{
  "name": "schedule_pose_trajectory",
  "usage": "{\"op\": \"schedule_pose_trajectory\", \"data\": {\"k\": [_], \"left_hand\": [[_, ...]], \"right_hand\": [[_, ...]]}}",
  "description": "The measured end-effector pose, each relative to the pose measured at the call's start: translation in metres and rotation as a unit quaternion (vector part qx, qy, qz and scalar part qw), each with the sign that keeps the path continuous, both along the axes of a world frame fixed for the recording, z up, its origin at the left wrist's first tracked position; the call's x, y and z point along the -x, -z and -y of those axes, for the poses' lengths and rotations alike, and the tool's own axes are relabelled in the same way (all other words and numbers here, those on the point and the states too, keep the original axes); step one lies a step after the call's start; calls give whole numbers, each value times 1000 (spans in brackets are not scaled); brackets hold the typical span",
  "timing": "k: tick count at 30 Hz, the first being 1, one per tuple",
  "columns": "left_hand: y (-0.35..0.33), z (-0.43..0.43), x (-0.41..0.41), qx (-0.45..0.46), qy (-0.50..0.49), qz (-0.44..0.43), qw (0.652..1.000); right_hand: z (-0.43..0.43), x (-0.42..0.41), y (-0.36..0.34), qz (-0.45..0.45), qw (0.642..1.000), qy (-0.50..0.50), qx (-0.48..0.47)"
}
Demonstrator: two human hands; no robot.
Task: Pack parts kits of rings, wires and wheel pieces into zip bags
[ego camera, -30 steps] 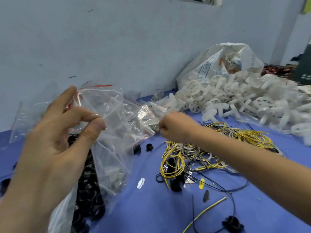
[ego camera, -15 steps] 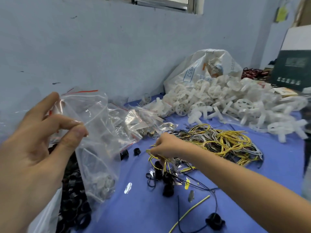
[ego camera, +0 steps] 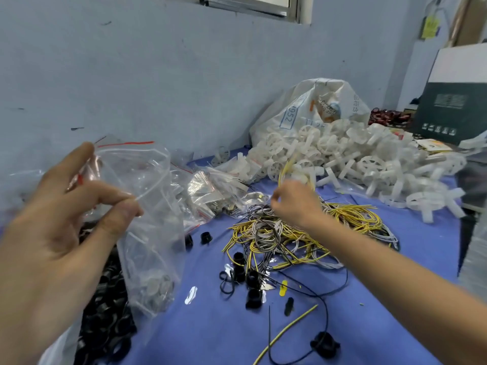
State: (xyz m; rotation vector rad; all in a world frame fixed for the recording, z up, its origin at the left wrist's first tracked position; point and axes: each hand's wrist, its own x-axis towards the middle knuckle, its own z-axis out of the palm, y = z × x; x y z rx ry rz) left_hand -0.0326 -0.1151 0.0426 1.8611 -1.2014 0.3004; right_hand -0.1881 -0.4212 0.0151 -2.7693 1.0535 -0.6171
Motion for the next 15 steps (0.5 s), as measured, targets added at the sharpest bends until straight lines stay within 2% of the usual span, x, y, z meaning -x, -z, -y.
{"op": "schedule_pose_trajectory", "data": {"k": [1, 3, 7, 12, 14, 15], "left_hand": [[-3, 1, 6, -3, 12, 39, 999], [-8, 10, 21, 97, -2, 59, 994], [-8, 11, 39, 89, 47, 70, 992], [-10, 18, 52, 66, 79, 58, 993], [-11, 20, 57, 71, 85, 27, 993], [-11, 21, 60, 68, 88, 20, 994]], "right_hand": [[-2, -3, 20, -65, 998, 10, 10], [-5, -6, 53, -118, 993, 24, 12], [-3, -11, 65, -86, 996, 38, 6], [3, -8, 15, 64, 994, 21, 86], [1, -5, -12, 149, 988, -46, 10], [-3, -3, -27, 194, 972, -102, -82]]}}
